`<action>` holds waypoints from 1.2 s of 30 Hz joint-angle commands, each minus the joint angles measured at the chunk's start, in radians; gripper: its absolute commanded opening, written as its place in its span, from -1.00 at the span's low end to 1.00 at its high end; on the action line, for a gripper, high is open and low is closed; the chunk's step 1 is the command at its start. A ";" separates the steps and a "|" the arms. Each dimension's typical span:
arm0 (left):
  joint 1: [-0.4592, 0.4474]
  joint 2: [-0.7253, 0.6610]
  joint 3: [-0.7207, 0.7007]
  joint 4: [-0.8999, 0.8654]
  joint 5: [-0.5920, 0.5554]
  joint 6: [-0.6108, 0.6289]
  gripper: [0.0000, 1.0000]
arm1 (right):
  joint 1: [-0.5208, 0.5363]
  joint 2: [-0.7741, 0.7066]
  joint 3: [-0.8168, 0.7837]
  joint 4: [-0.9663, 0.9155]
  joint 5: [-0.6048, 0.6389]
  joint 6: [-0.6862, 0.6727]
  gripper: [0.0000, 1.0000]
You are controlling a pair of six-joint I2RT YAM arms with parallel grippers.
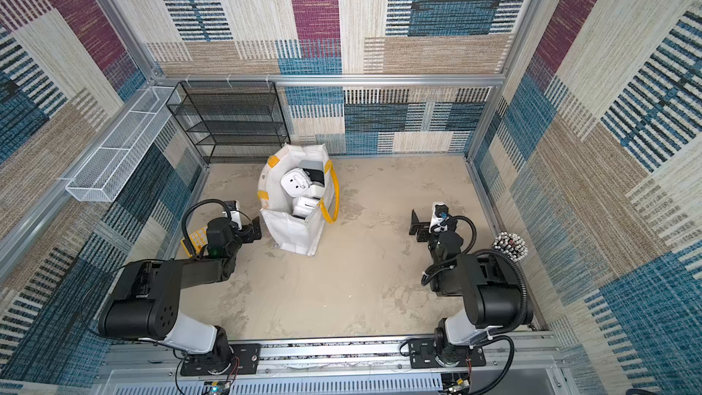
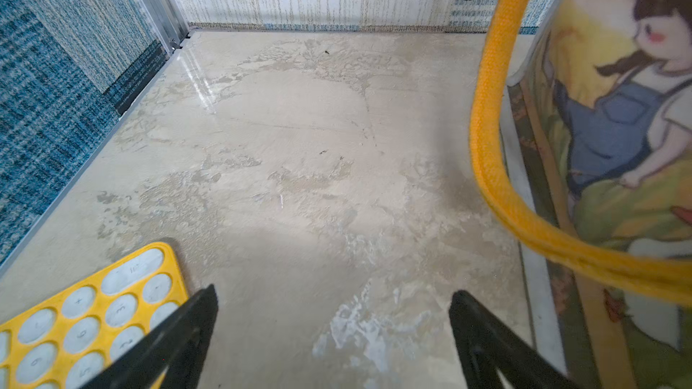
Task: Take the alarm clock out of the canvas bag
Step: Pick up the canvas bag from the center of the board.
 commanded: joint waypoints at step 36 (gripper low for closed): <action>0.005 -0.056 0.063 -0.137 -0.062 -0.005 0.99 | 0.001 -0.021 0.017 -0.007 0.012 0.003 0.99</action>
